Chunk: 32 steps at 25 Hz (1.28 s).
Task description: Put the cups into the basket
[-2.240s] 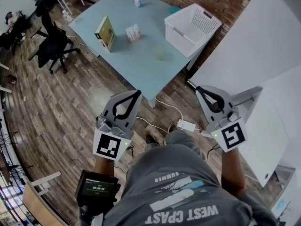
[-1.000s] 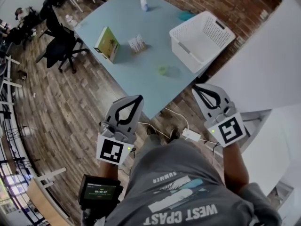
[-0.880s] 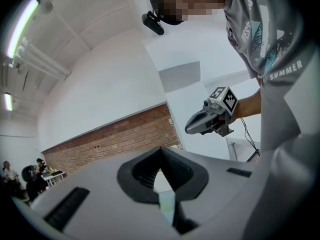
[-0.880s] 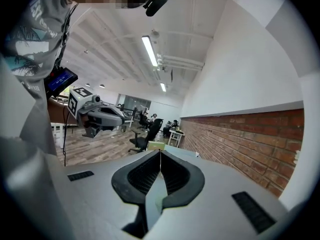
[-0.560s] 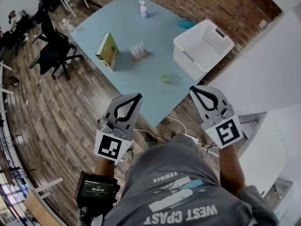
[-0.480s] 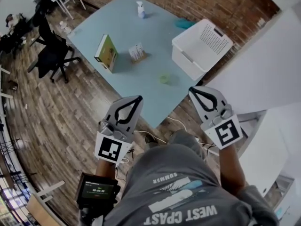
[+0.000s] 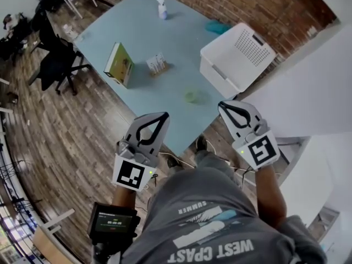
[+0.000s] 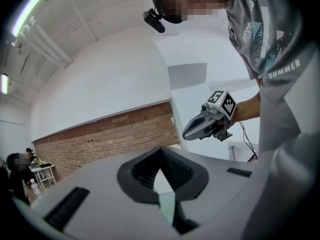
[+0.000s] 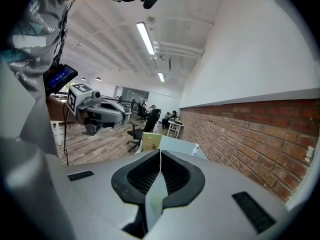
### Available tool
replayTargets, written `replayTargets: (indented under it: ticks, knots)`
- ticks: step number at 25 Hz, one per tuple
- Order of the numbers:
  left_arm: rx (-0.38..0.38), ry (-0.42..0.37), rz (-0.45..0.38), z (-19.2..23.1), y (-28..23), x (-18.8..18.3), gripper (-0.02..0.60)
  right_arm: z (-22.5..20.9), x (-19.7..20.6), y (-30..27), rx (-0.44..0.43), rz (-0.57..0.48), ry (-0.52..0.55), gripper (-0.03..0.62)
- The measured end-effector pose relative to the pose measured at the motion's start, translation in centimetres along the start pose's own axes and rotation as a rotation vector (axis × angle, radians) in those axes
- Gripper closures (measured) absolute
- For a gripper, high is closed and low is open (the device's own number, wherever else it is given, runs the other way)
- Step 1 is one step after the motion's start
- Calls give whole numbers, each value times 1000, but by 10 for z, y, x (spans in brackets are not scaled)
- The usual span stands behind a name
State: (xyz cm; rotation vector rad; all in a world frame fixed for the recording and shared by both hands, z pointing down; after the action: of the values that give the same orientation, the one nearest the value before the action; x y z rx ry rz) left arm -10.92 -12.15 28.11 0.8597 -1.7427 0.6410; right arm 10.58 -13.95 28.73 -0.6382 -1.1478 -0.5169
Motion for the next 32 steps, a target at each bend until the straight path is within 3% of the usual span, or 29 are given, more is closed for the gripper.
replayTargets:
  ticks: [9, 19, 26, 32]
  knots:
    - [-63, 21, 46, 18, -43, 10, 581, -47, 35, -53, -91, 22, -55, 580]
    - [-99, 62, 125, 31, -47, 43, 581, -50, 83, -116, -193, 113, -123, 579]
    - [-105, 86, 147, 37, -46, 58, 581, -48, 118, -148, -212, 189, -139, 576]
    - [-107, 105, 167, 43, -43, 73, 581, -51, 146, -165, -209, 256, -156, 511]
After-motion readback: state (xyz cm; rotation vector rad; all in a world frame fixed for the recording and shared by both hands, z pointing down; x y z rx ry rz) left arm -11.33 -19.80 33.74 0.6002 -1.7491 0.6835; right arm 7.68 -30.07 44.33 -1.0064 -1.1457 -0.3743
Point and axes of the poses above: the fingertips, and each gripper's own axes: y backward along the fingers, z to its left, x out of its underside, the point moved 6 cm from there along y, backward along the fingers, and after that the axes turned 6 degrees about -z, right-handed, at the moved point
